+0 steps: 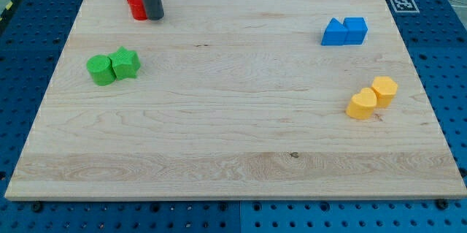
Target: Push the blue blocks towards the top left of the yellow blocks
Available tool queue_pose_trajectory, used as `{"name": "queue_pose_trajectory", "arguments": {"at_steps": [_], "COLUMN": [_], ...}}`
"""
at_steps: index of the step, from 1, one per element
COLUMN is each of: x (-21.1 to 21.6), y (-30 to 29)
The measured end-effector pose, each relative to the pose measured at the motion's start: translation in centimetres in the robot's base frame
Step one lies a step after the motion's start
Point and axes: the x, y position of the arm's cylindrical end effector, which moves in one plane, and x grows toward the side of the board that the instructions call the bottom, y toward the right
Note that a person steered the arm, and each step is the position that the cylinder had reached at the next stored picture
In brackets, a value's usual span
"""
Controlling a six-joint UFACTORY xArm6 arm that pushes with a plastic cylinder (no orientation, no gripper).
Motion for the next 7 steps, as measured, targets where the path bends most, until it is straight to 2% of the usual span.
{"name": "queue_pose_trajectory", "arguments": {"at_steps": [2, 4, 7], "x": [-0.2, -0.2, -2.5], "y": [1.7, 8.2, 19.4]}}
